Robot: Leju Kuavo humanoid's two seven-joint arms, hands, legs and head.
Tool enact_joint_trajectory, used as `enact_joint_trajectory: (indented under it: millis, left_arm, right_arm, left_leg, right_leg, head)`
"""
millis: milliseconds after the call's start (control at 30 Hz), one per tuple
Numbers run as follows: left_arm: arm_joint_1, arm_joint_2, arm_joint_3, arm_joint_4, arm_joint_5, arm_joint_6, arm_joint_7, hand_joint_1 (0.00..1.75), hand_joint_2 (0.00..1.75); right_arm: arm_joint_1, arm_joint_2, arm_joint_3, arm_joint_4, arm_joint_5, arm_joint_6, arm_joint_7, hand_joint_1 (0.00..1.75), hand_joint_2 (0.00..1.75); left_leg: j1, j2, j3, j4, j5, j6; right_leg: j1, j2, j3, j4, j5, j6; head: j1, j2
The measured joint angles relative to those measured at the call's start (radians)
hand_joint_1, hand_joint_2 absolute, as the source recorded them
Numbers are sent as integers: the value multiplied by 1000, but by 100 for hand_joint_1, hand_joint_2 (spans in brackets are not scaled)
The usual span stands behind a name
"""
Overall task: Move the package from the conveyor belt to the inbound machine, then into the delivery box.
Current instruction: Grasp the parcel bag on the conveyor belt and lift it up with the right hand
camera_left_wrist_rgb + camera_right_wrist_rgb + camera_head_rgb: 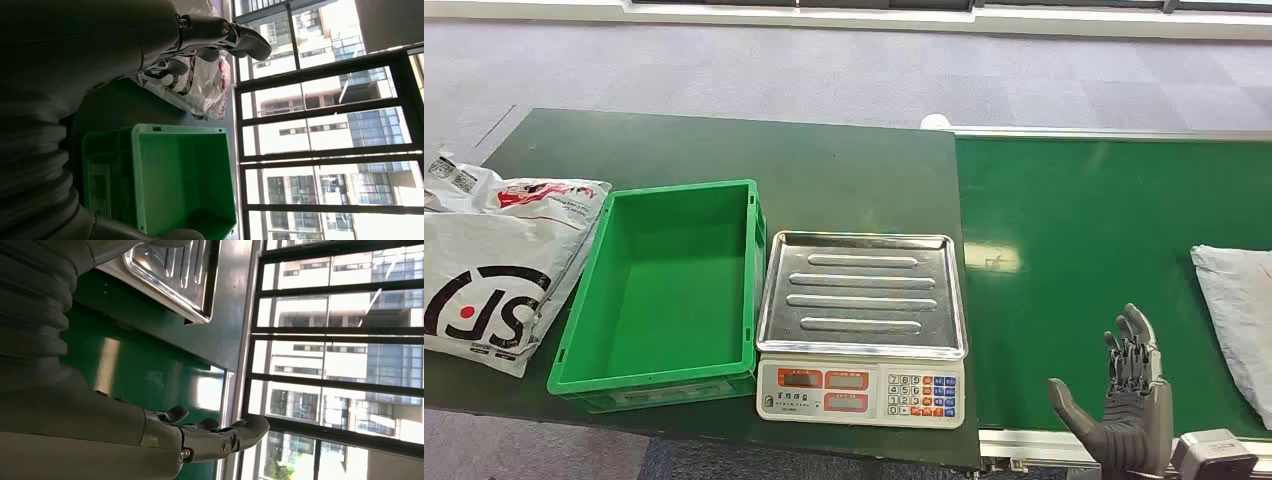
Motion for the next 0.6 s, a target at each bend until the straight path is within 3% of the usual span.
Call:
enact_joint_trajectory:
  millis: [467, 533, 600]
  left_arm:
    - [28, 0, -5, -5, 5, 8, -8, 0, 175]
    - [25, 0, -7, -5, -15, -12, -8, 0, 175]
    - [10, 0, -2, -5, -51, -58, -4, 0, 175]
  right_arm:
    - [-4, -4, 1, 1, 21, 5, 19, 0, 175]
    - [-4, -14, 1, 4, 105, -45, 56, 0, 175]
    - [-13, -30, 5, 22, 300, -136, 135, 0, 175]
  left_leg:
    - [0, 0, -2, 0, -1, 0]
    - [0, 0, 1, 0, -1, 0]
    - [0, 0, -2, 0, -1, 0]
  right_leg:
    - [0, 0, 0, 0, -1, -1]
    - [0, 0, 0, 0, -1, -1]
    - [0, 0, 1, 0, -1, -1]
  head:
    - [0, 0]
    - [0, 0]
    - [0, 0]
